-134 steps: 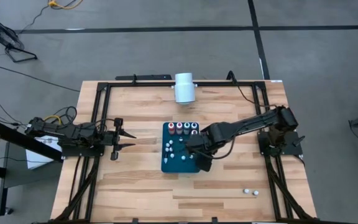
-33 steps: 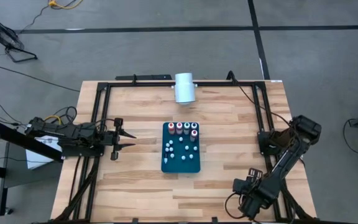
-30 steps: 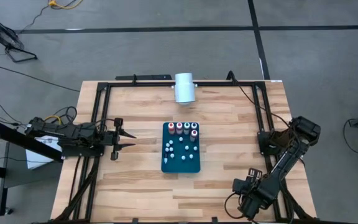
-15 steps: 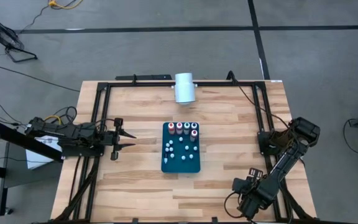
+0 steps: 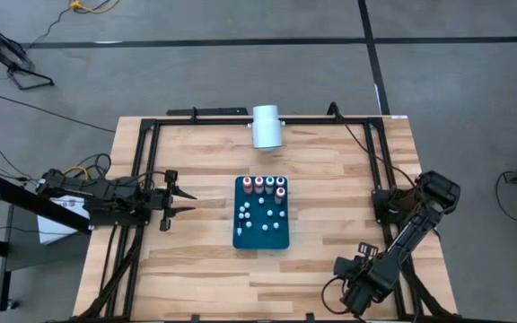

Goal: Pick & Place food coloring
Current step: Put the small green food coloring bottle into the blue bin

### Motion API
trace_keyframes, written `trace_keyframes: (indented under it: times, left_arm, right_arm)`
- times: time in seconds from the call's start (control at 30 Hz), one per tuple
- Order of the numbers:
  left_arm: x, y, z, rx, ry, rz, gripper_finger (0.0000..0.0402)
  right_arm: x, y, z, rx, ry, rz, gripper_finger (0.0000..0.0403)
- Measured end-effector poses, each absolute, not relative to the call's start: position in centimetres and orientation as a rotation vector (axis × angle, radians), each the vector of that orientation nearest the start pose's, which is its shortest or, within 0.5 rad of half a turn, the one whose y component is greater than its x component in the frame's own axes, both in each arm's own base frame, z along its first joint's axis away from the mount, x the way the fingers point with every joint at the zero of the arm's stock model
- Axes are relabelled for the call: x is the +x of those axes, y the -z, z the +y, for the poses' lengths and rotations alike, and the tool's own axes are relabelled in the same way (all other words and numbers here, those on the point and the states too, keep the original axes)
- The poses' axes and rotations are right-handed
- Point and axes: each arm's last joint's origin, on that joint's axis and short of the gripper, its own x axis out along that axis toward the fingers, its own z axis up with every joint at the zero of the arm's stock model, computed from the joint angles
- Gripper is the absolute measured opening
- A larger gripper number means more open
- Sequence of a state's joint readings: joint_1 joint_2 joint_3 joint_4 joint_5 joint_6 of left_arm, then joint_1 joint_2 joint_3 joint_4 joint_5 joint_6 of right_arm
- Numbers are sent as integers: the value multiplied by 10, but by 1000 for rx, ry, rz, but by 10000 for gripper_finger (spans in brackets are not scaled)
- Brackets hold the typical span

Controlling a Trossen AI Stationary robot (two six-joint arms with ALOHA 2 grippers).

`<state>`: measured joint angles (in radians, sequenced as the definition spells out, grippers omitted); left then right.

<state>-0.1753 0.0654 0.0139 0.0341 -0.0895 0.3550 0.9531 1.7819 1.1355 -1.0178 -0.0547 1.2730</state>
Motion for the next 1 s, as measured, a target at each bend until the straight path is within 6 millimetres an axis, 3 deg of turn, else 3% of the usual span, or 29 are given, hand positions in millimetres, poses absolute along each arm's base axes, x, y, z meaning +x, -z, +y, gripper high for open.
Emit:
trace_keyframes:
  times: [0.33, 0.8, 1.0]
  left_arm:
    - [100, -166, -15, 357, 88, 2, 123]
    - [100, -166, -15, 358, 88, 2, 123]
    - [100, -166, -15, 357, 88, 2, 123]
  right_arm:
    - [172, -161, 246, 192, 281, 1657, 144]
    - [171, -161, 246, 200, 280, 1697, 70]
    - [173, -161, 246, 214, 275, 1693, 60]
